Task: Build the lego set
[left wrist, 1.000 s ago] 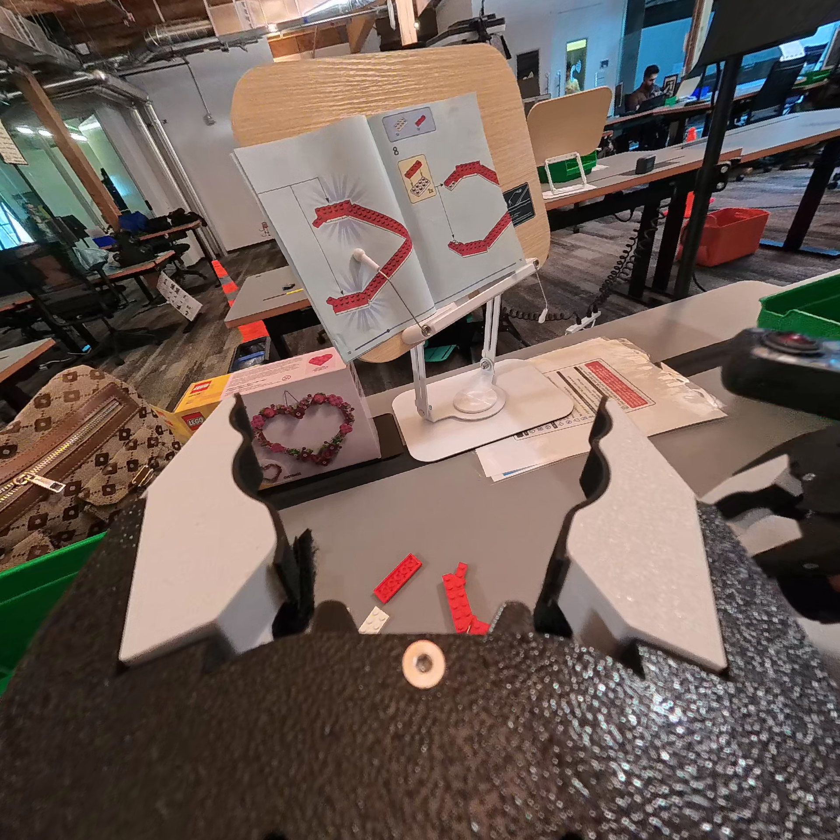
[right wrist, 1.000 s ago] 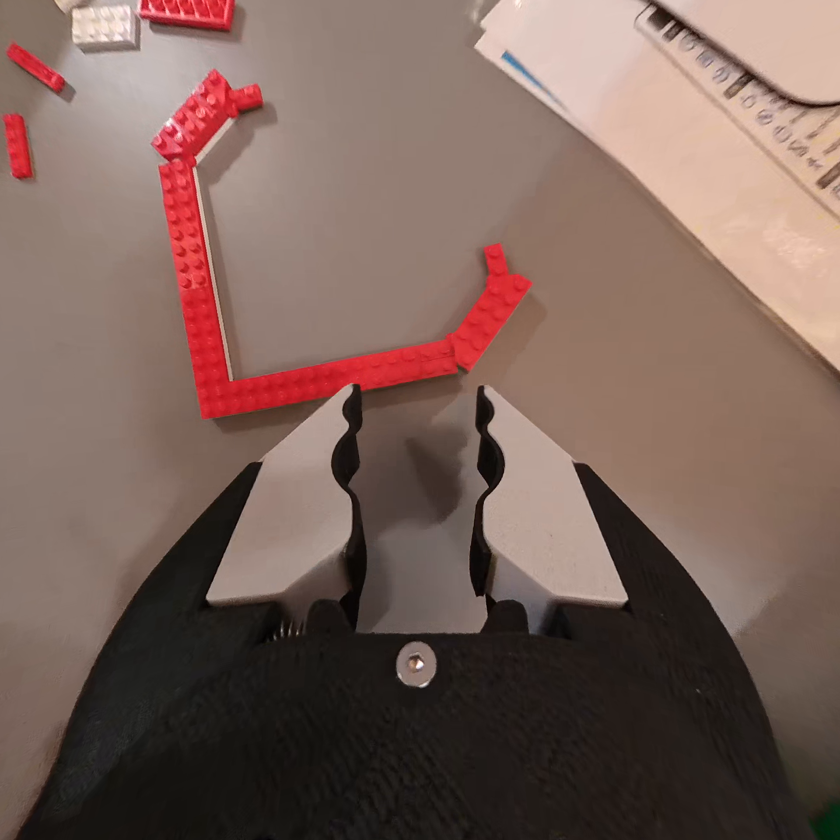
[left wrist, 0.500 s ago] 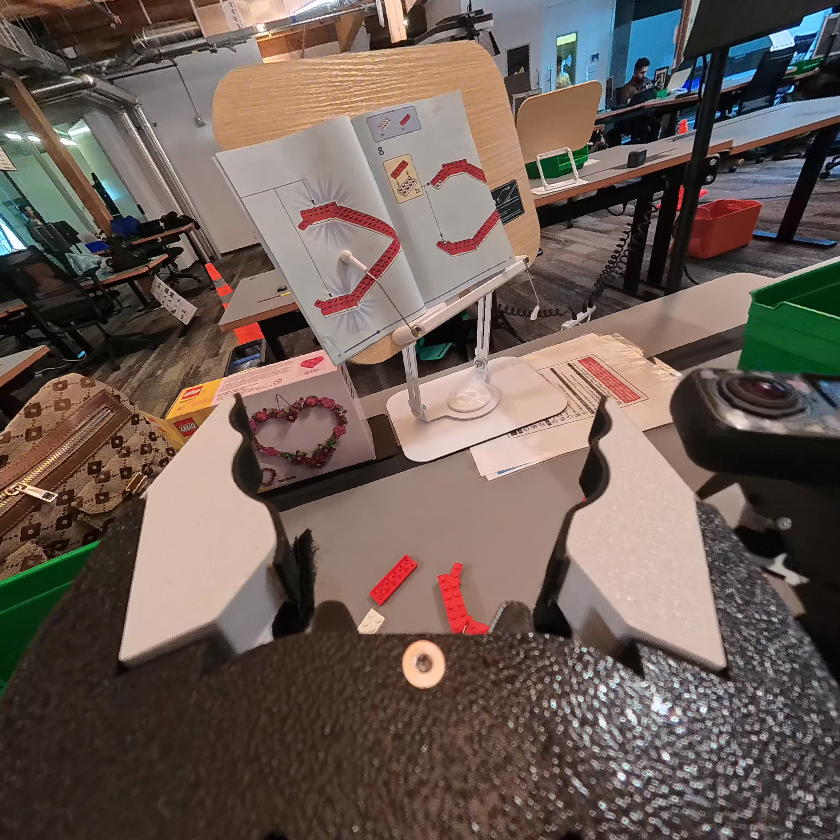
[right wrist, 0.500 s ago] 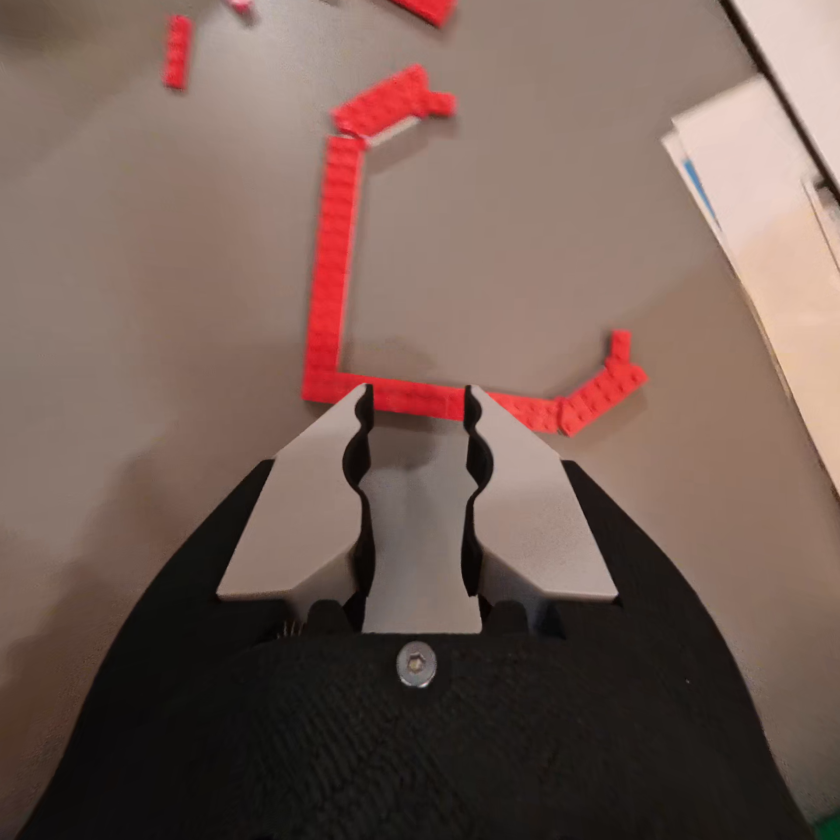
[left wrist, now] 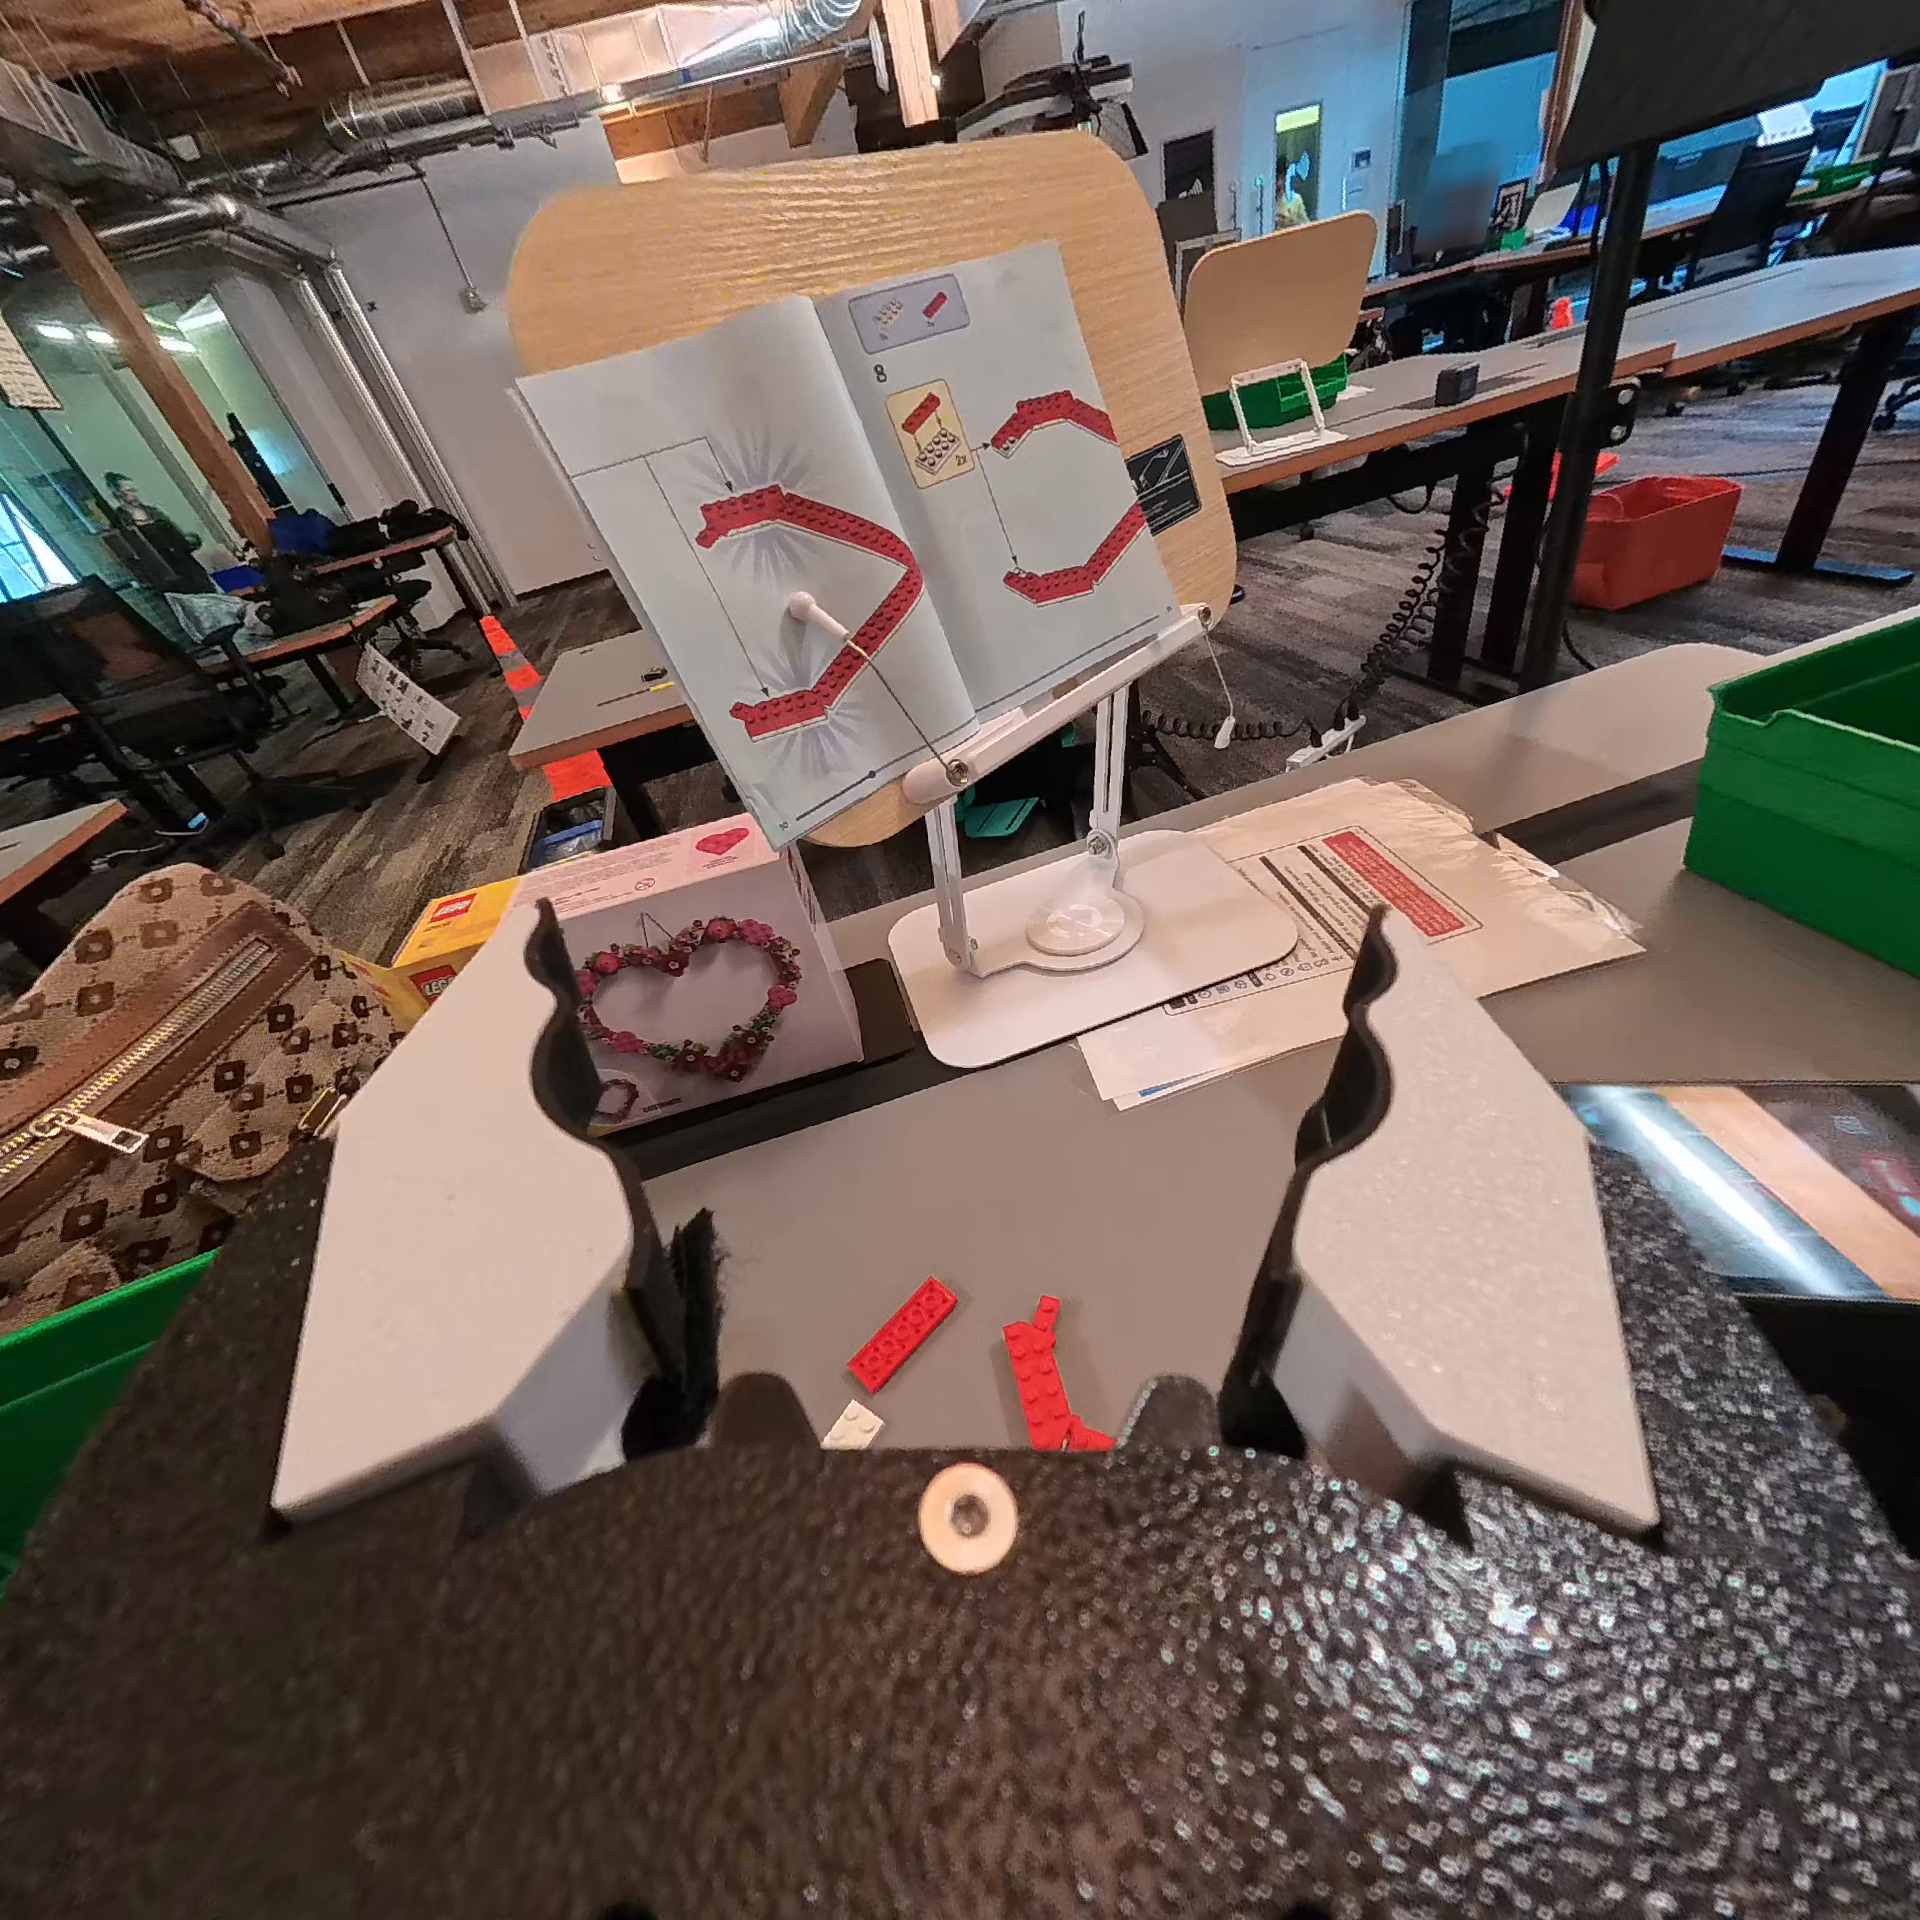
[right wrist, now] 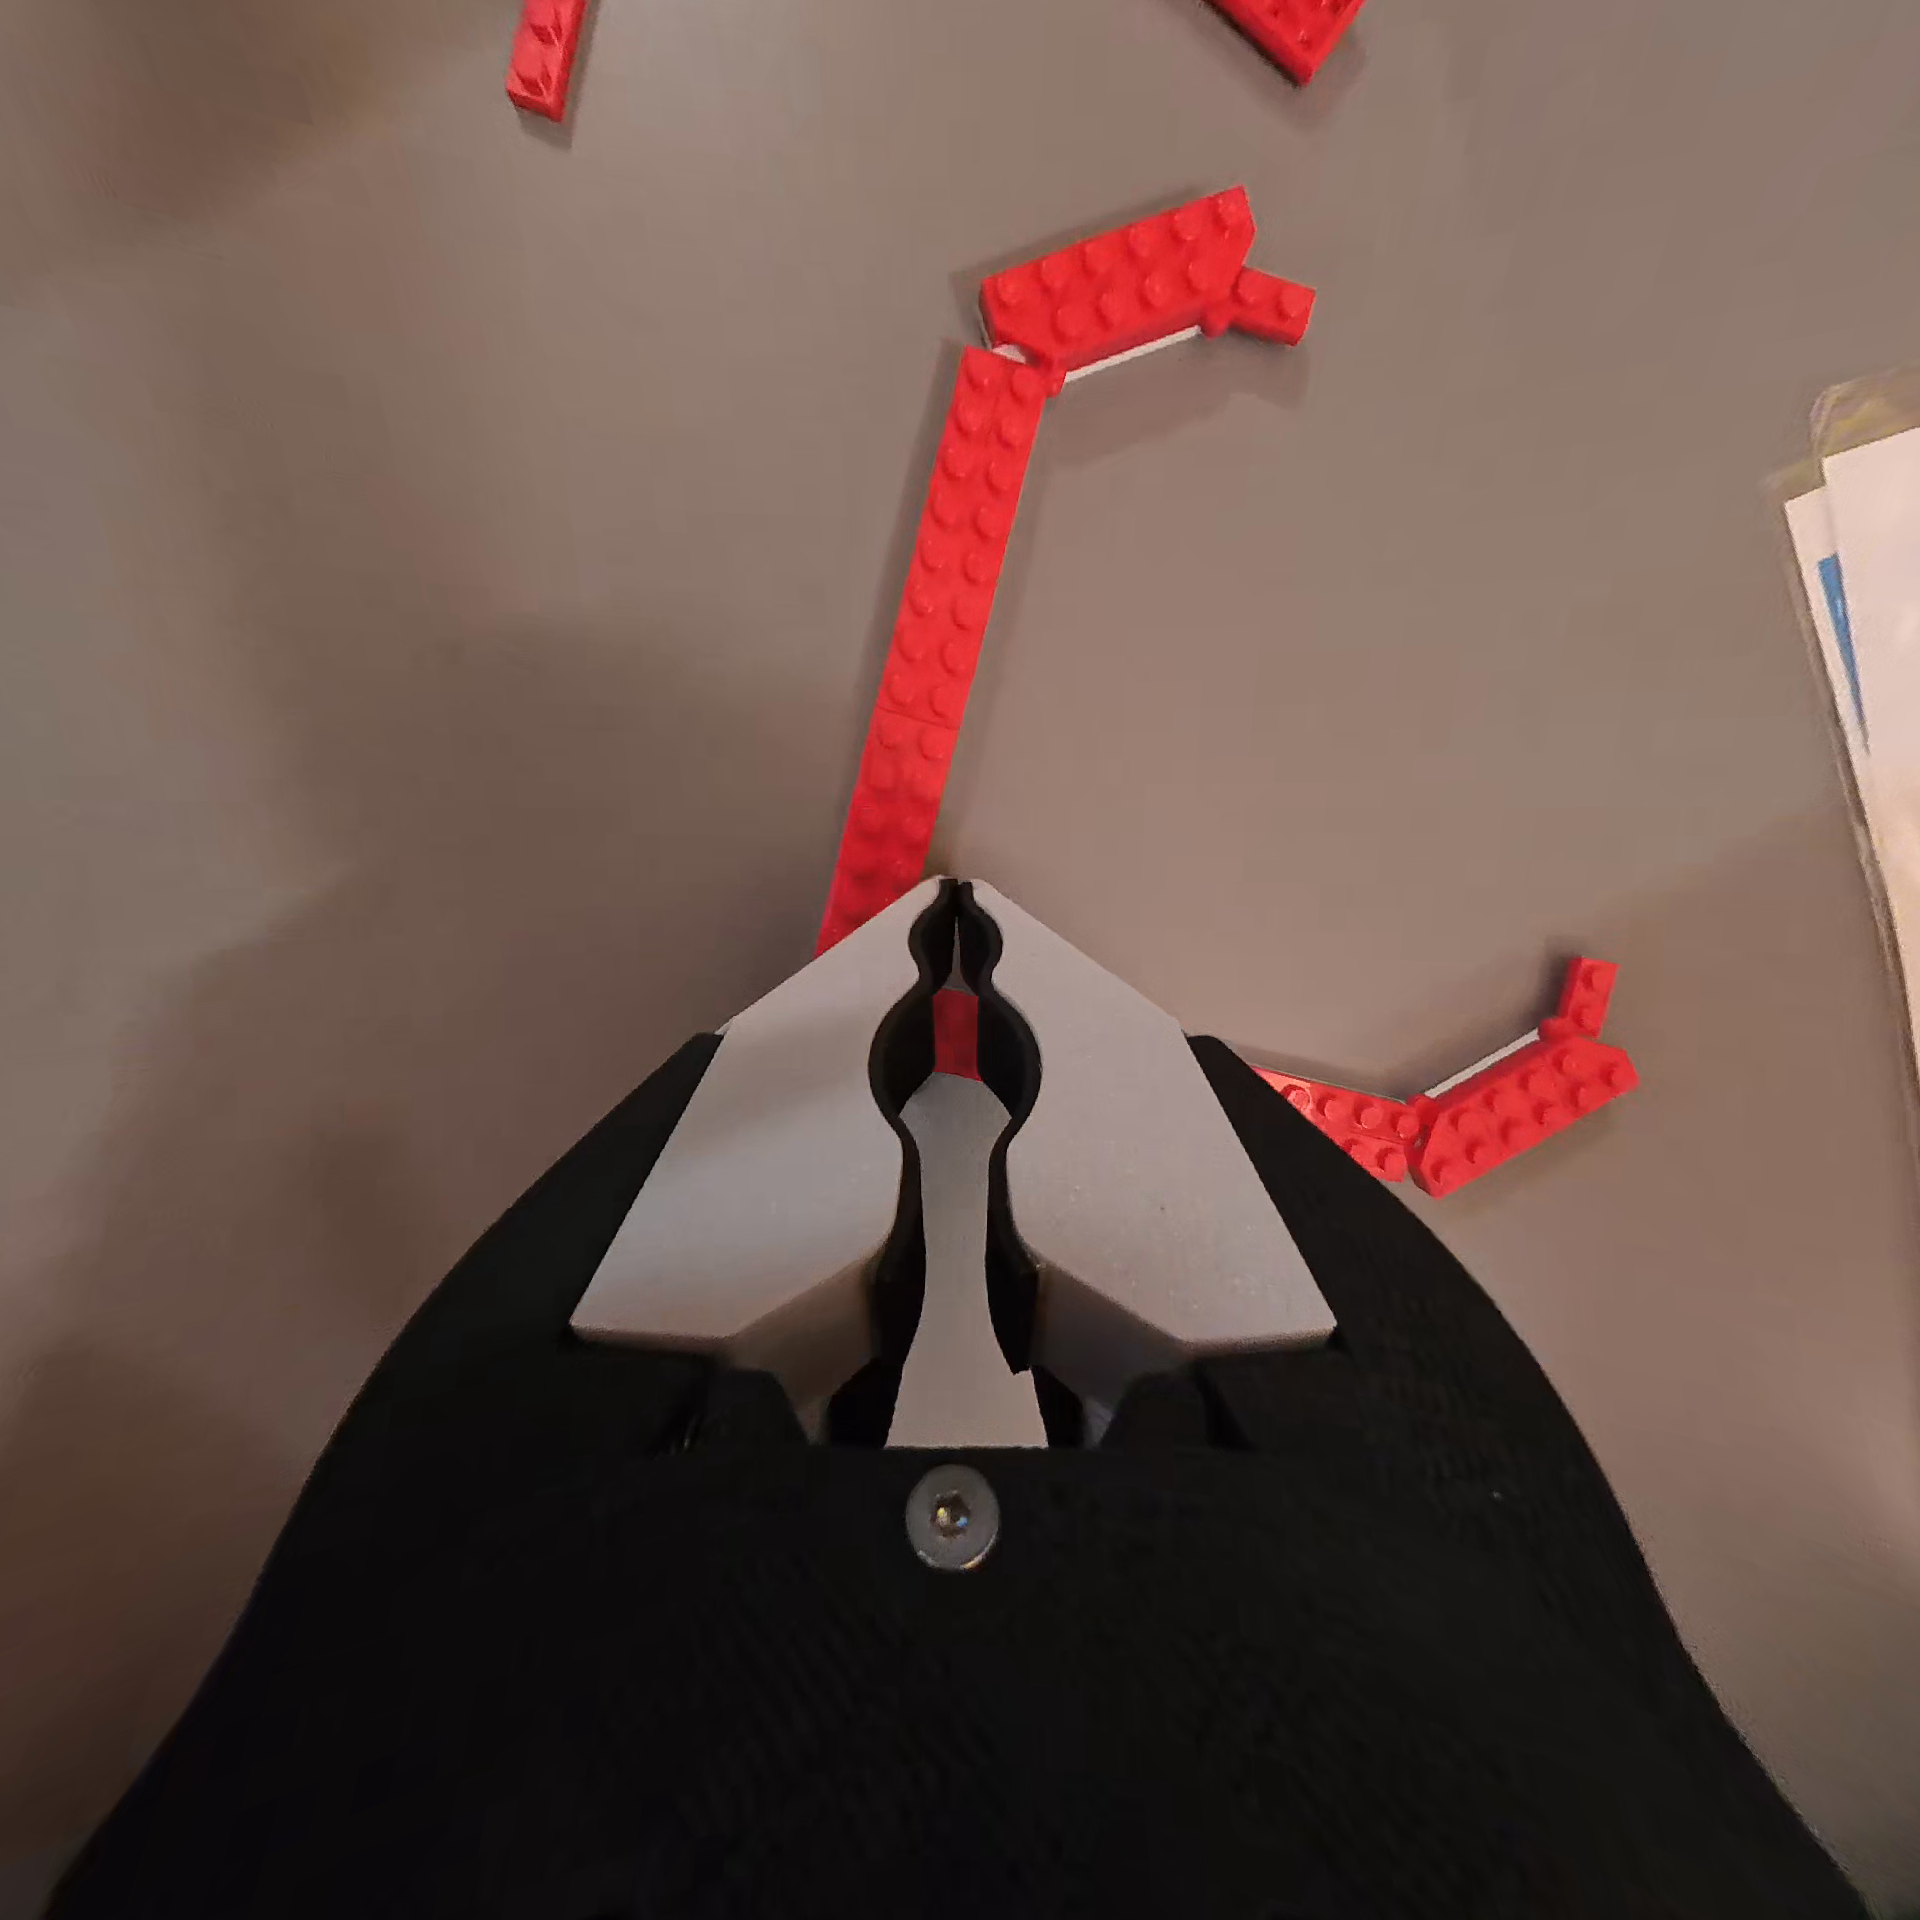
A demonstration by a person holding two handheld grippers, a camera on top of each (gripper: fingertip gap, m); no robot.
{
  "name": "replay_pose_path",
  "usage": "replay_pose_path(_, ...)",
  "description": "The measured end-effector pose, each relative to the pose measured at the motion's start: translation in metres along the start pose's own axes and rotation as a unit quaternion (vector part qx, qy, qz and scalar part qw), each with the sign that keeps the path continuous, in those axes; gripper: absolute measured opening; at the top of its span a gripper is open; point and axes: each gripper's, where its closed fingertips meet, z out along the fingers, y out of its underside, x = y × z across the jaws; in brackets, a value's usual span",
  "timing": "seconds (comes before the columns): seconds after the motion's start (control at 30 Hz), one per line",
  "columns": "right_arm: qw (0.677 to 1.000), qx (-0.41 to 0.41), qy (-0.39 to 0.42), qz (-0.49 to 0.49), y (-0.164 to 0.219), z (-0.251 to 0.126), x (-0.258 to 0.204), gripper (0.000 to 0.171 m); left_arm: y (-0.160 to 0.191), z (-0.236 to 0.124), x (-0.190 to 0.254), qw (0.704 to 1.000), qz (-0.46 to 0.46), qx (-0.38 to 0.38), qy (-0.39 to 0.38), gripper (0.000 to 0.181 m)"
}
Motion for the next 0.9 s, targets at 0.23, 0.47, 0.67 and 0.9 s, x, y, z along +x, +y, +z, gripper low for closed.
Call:
replay_pose_path(0.23, 1.0, -0.004, -0.024, 0.006, 0.007, 0.003, -0.003, 0.0, -0.001, -0.001, -0.003, 1.0, -0.003, 0.003, -0.004, 0.142)
replay_pose_path(0.47, 0.999, -0.033, -0.041, -0.008, 0.021, -0.004, -0.009, 0.0, -0.001, -0.001, -0.003, 1.0, -0.004, 0.004, -0.004, 0.142)
replay_pose_path(0.67, 0.996, -0.077, -0.038, -0.003, 0.046, -0.016, -0.006, 0.0, -0.001, -0.002, -0.005, 1.0, -0.006, 0.005, -0.005, 0.143)
replay_pose_path(0.9, 0.994, -0.024, 0.052, 0.092, 0.045, -0.043, 0.038, 0.019, -0.002, -0.002, -0.003, 1.0, -0.005, 0.006, -0.002, 0.142)
